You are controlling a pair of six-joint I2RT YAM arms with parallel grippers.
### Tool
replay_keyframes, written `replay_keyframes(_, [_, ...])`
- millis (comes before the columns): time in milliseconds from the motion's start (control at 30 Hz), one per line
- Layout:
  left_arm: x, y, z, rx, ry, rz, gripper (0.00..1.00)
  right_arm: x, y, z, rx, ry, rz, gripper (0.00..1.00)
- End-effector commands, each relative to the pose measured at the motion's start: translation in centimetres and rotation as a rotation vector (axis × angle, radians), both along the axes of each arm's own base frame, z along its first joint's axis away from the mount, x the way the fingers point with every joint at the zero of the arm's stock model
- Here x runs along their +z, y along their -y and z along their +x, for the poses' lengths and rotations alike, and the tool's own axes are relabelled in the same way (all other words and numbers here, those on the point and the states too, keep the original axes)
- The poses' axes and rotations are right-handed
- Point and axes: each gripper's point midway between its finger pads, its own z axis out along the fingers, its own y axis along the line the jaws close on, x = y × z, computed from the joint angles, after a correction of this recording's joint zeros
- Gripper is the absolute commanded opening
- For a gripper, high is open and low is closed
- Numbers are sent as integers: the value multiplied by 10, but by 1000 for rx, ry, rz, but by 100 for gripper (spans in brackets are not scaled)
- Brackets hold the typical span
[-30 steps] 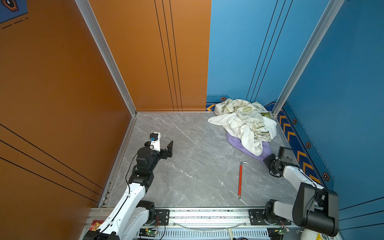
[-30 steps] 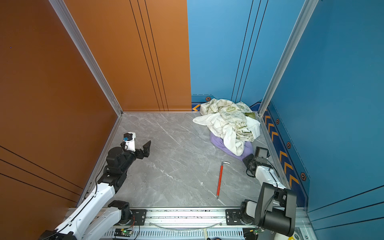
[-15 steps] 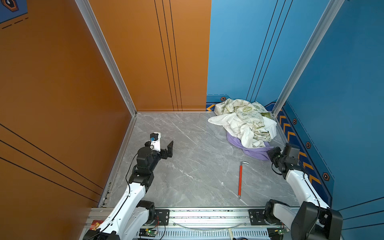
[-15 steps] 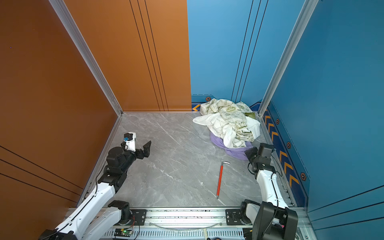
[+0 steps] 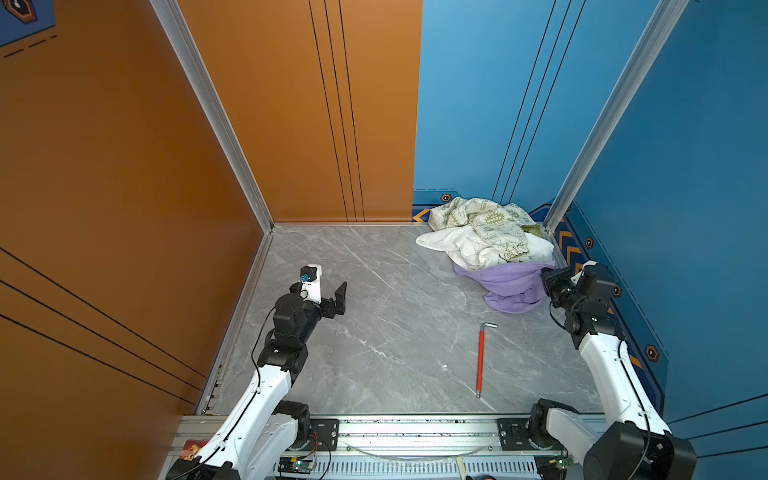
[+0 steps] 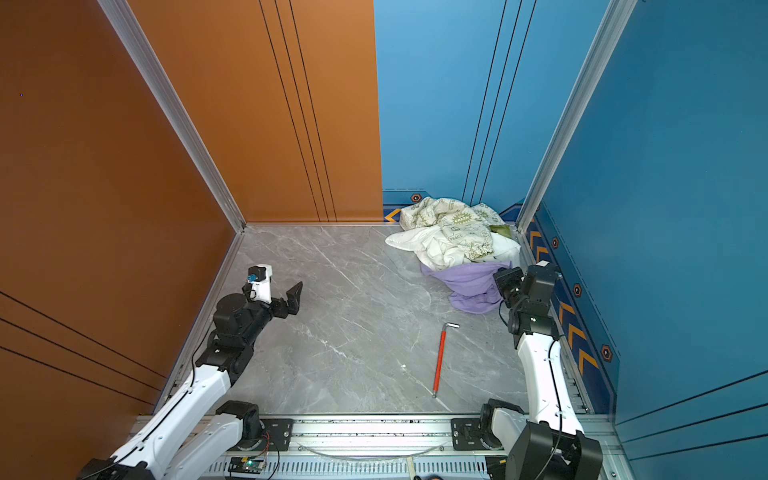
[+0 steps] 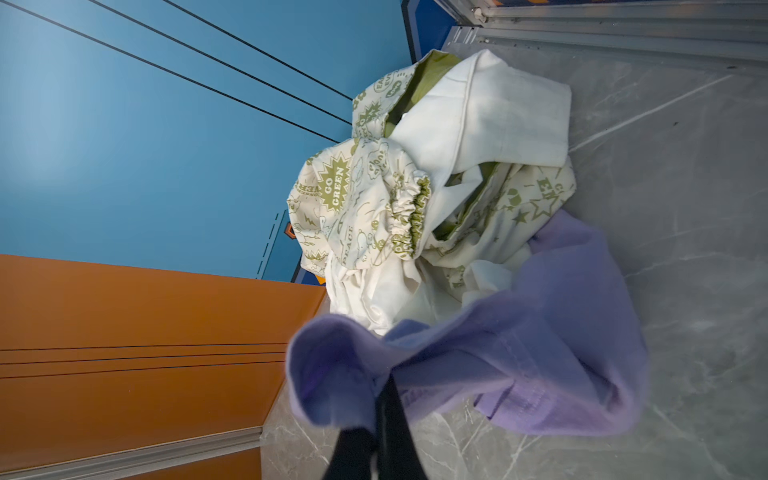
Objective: Pick out a specific cloth from the pile
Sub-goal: 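Lift the lavender cloth high with the right gripper, pulling it from the pile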
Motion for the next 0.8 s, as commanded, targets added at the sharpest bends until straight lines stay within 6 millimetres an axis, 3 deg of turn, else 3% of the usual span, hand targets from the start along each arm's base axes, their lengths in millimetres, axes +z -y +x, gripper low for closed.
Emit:
replay_keyframes(0, [11, 7, 1, -28, 14, -17, 98, 47, -7, 6, 6, 128, 18, 0])
replay_keyframes(267, [11, 7, 0, -31, 12, -20, 98, 95, -16, 20, 23, 227, 16, 0])
replay_keyframes(767, [11, 8, 0, -34, 13, -20, 98, 169, -39, 51, 85, 363, -10, 0])
